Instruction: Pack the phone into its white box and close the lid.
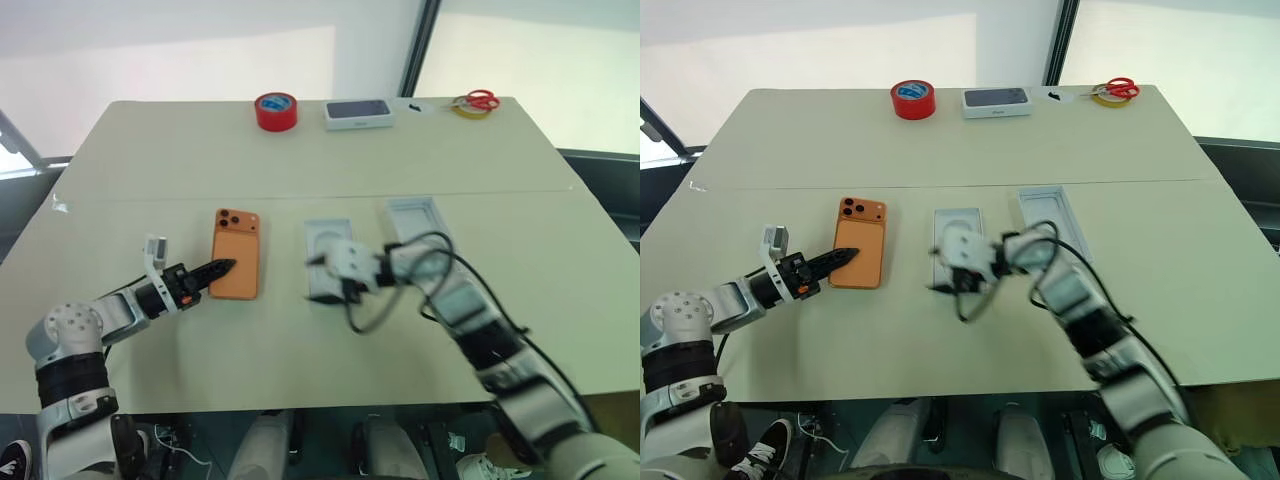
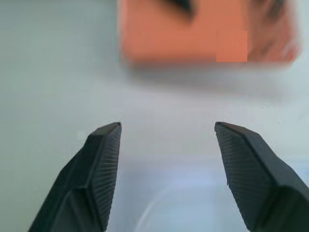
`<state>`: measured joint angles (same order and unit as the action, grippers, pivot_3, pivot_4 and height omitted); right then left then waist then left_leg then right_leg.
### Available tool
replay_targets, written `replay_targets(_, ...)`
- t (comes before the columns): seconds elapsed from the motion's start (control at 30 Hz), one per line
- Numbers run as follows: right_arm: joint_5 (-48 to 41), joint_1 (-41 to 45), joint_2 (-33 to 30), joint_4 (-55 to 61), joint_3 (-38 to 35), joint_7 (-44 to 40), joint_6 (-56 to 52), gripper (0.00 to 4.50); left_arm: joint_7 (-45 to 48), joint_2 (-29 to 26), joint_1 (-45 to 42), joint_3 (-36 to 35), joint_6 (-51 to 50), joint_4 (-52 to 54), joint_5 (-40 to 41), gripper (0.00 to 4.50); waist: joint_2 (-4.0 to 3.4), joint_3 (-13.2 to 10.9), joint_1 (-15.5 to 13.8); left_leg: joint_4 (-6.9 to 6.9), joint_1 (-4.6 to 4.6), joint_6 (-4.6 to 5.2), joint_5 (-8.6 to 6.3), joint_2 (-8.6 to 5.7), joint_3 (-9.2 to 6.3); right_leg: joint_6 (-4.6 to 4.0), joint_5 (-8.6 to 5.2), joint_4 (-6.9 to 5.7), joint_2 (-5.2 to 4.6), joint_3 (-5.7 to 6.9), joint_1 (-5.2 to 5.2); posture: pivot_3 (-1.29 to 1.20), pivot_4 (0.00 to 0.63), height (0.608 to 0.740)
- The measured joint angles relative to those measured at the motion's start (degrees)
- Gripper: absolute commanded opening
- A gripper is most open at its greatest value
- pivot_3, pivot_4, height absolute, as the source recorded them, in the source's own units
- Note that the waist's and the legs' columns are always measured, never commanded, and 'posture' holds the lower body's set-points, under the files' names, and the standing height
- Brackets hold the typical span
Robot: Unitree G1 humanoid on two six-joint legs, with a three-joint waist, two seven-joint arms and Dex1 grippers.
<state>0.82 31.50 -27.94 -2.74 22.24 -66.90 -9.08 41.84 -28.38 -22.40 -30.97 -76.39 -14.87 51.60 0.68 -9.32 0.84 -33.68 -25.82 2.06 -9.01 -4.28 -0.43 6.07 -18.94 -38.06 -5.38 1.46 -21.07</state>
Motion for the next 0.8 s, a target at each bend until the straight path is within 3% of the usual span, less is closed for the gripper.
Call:
replay_targets(0.57,-0.5,-3.2,-3.1,0.8,-0.9,1.2,6.1,2.9,-4.0,1.4,-1.3,-0.1,-0.7,1.6,3.8,0.0,0.1,-0.1,-0.2,-0.13,0.02,0.0,-0.01,0.13,-0.01,-0.03,-0.01,0.02,0.09,-0.09,0.03,0.0,0.15,0.738)
replay_targets(0.67,-0.5,-3.3,-3.1,0.5,-0.9,1.3,6.0,2.0,-5.0,1.5,-2.1,-0.1,-0.7,2.2,4.2,0.0,0.11,-0.1,-0.2,-0.13,0.01,0.0,-0.01,0.13,-0.01,-0.02,-0.01,0.02,0.09,-0.09,0.03,0.0,0.15,0.738)
replay_targets(0.8,-0.5,-3.3,-2.8,0.3,-0.9,1.9,6.0,0.03,-6.1,1.8,-2.3,-0.2,-0.7,2.6,5.3,0.0,0.11,-0.1,-0.2,-0.13,0.02,0.0,0.0,0.13,-0.01,-0.02,-0.01,0.01,0.1,-0.09,0.02,0.0,0.15,0.738)
